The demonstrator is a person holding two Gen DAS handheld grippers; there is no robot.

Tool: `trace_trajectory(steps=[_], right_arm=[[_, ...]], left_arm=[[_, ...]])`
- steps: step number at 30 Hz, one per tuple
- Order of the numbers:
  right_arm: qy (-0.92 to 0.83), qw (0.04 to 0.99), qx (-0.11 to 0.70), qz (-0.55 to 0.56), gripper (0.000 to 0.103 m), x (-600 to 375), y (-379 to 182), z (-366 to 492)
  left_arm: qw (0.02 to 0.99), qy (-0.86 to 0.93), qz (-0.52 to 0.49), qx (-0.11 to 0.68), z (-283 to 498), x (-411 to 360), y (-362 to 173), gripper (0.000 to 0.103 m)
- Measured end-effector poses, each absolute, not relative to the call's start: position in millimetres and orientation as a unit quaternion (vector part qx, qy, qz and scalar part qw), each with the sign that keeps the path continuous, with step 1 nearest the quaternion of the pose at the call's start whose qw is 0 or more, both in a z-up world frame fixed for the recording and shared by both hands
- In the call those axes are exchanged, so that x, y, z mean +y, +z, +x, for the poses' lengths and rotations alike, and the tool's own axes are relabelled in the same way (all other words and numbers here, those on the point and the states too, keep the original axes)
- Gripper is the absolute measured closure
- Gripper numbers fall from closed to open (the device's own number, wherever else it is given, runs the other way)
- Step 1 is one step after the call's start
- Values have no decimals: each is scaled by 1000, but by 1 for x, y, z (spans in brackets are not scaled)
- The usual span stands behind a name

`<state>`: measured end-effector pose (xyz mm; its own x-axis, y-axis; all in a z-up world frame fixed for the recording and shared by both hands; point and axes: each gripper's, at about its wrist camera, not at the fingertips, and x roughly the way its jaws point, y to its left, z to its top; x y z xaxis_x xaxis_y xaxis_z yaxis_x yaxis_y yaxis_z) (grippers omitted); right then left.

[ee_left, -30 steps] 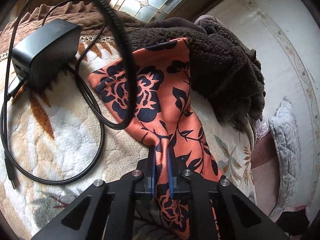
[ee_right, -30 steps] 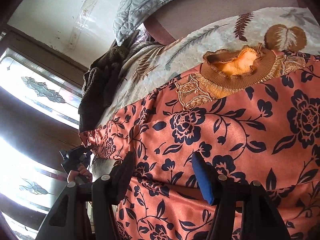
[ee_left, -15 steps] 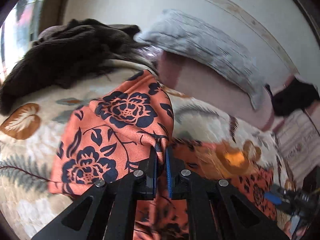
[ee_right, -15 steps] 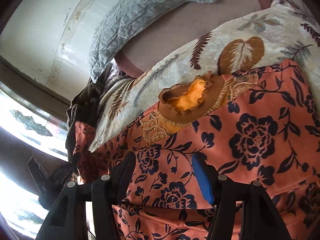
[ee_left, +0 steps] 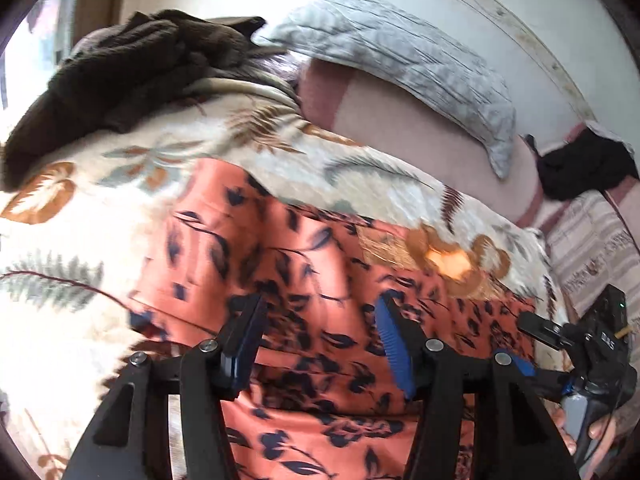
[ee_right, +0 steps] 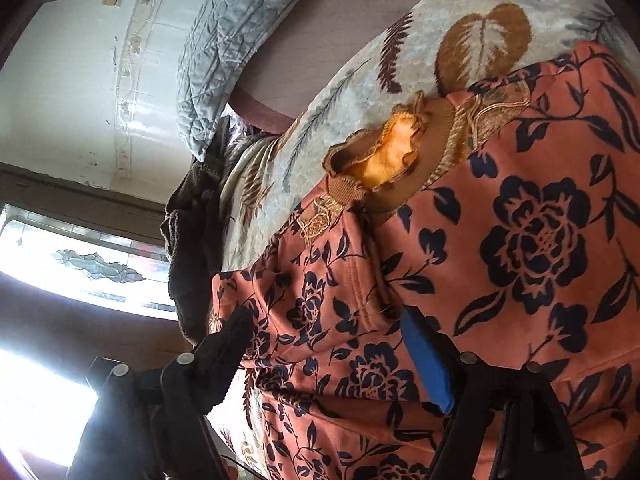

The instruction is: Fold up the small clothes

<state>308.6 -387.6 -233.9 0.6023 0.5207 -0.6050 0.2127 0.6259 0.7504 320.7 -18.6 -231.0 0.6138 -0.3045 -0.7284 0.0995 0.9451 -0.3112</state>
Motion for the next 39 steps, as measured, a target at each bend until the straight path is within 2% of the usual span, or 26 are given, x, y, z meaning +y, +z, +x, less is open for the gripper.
trace_trajectory(steps=[3, 7, 11, 13, 15, 16, 17, 24, 30, 33, 35, 37, 39], right_arm=[[67, 803, 447, 388, 21, -374, -239, 317], [48, 786, 465, 404, 21, -377, -267, 335], [61, 812, 443, 375, 20, -358, -272, 350], [88, 816, 443, 362, 25, -344, -272, 360], [84, 828, 444, 331, 44, -331, -273, 363], [85, 835, 441, 318, 77, -325, -272, 362], [88, 838, 438, 315, 80, -322, -271, 361], [17, 903, 330, 274, 83, -348, -204, 316], [-100, 908, 319, 252, 82, -425, -185, 266], [-115, 859, 408, 287, 76, -468, -215, 267], [-141, 804, 466, 341, 66, -495, -243, 261], [-150, 771, 467, 406, 65, -519, -256, 250], [-166, 777, 438, 420, 53, -534, -245, 242]], left_arm=[[894, -52, -120, 428, 334, 14, -243, 46], [886, -17, -152, 439, 348, 53, -257, 46], [887, -2, -160, 433, 352, 69, -259, 46], [888, -2, -162, 430, 352, 70, -259, 46], [890, -4, -157, 429, 352, 69, -258, 46], [891, -3, -153, 428, 352, 67, -258, 46], [892, -2, -149, 428, 353, 65, -258, 46], [902, -15, -127, 412, 349, 45, -249, 46], [906, -65, -76, 411, 345, -1, -249, 46], [901, -88, -43, 422, 344, -31, -256, 46], [898, -103, -13, 428, 343, -51, -262, 46], [895, -106, 18, 432, 342, -67, -268, 46], [889, -109, 35, 442, 344, -77, -275, 45]])
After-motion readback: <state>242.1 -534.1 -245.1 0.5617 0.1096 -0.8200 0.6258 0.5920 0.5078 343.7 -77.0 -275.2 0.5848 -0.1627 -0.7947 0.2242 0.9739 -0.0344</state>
